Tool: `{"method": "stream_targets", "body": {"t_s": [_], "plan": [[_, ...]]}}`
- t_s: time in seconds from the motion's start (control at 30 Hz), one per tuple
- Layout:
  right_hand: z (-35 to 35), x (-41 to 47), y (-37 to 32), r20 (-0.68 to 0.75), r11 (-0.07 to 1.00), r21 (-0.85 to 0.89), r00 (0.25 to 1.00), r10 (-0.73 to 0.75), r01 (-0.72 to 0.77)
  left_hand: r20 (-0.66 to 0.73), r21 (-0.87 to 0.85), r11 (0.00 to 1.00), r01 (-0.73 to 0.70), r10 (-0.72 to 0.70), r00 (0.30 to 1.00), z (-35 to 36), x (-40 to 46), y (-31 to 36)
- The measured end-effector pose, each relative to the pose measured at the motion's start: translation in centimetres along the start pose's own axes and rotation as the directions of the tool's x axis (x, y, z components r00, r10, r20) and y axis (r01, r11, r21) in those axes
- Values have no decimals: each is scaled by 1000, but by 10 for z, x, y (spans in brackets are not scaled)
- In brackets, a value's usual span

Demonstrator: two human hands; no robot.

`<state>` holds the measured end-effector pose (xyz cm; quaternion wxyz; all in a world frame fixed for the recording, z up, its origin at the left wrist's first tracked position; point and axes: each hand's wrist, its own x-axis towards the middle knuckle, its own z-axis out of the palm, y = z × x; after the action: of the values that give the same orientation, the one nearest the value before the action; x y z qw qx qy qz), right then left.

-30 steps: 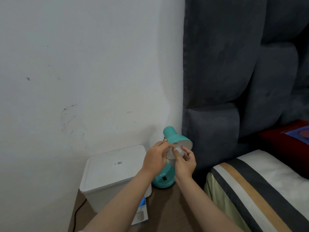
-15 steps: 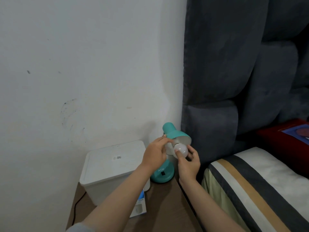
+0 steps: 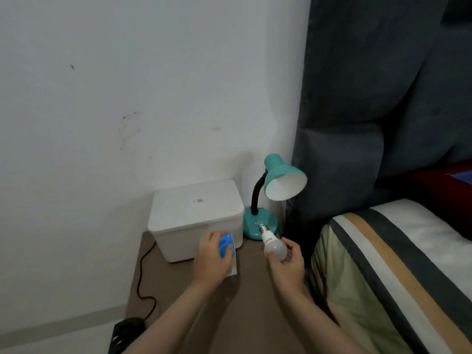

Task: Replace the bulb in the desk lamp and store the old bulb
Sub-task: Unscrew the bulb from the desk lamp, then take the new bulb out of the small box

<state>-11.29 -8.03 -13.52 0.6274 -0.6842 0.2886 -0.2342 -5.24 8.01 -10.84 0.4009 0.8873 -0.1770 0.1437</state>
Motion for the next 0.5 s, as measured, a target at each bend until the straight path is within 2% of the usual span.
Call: {"method": "stream_targets", "body": {"t_s": [0.17, 0.27, 0.5], "plan": [[13, -12, 12, 53, 978, -163, 989, 140, -130, -22, 78, 972, 223, -222, 975, 1, -21, -29], [24, -11, 17, 75, 966, -213, 983, 169, -150, -6, -1, 964, 266, -266, 964, 5, -23, -32], [47, 2, 27, 50, 953, -270, 986, 159, -140, -74, -149, 942, 302, -315, 946, 15, -25, -26]]}}
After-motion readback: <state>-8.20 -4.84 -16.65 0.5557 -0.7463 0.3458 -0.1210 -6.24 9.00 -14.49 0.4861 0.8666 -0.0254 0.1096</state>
